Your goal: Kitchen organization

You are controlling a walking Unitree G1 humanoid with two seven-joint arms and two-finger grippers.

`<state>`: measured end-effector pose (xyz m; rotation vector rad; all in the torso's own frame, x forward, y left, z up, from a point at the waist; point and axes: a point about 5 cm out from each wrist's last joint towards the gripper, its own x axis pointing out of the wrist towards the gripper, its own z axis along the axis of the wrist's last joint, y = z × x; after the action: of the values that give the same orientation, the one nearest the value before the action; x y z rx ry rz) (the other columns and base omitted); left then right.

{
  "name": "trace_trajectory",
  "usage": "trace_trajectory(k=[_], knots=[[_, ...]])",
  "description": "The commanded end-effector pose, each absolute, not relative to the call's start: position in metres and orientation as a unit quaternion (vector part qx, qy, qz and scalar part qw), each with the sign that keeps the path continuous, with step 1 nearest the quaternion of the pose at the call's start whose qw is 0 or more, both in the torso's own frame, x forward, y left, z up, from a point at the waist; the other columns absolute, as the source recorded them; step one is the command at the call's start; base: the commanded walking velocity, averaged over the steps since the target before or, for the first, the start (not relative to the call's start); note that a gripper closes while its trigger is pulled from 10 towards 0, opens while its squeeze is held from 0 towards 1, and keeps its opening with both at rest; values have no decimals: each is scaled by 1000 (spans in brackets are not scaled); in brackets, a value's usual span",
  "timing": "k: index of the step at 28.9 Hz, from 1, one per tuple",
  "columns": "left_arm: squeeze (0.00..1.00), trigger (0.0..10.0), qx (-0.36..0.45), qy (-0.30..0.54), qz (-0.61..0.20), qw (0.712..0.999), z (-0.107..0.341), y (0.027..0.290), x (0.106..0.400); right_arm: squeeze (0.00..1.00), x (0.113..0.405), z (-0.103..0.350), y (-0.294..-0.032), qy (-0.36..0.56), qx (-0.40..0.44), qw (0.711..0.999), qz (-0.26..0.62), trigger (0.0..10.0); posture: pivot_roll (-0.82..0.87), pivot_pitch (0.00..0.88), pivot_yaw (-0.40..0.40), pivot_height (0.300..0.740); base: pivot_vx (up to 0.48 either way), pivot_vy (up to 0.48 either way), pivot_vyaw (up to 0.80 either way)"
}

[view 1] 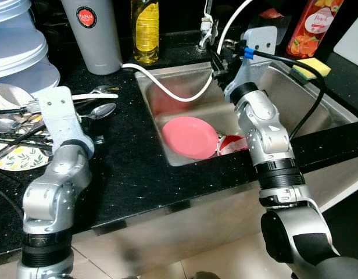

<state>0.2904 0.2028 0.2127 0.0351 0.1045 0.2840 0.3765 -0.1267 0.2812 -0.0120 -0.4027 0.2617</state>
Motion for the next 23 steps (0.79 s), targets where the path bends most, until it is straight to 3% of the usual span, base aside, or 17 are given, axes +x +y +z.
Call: trace_trajectory(k=[1,5,11,13,14,15,16,17,23], knots=[[0,10000,47,56,150,986,211,208,291,0,374,282,-123,-208,-12,968,137,10000,11,37,-8,740,0,0,0],[0,10000,18,48,139,989,216,208,286,0,373,280,-124,-205,-12,969,135,10000,11,34,-7,740,0,0,0],[0,10000,36,10,156,987,234,210,285,0,373,278,-125,-204,-12,970,134,10000,10,26,-7,740,0,0,0],[0,5922,10,-4,161,987,242,214,287,0,373,278,-124,-205,-12,969,135,10000,7,22,-8,740,0,0,0],[0,5922,10,-4,161,987,242,214,287,0,373,278,-124,-205,-12,969,135,10000,7,22,-8,740,0,0,0],[0,3569,-2,-13,163,986,246,216,288,0,373,278,-124,-206,-13,969,136,10000,6,21,-8,740,0,0,0],[0,3569,-2,-13,163,986,246,216,288,0,373,278,-124,-206,-13,969,136,10000,6,21,-8,740,0,0,0],[0,0,-7,-22,176,984,249,220,289,0,373,279,-124,-206,-13,969,136,10000,4,17,-10,740,0,0,0],[0,0,-98,-27,263,959,243,253,294,0,374,280,-124,-207,-16,969,138,10000,-7,14,-20,740,0,0,0]])
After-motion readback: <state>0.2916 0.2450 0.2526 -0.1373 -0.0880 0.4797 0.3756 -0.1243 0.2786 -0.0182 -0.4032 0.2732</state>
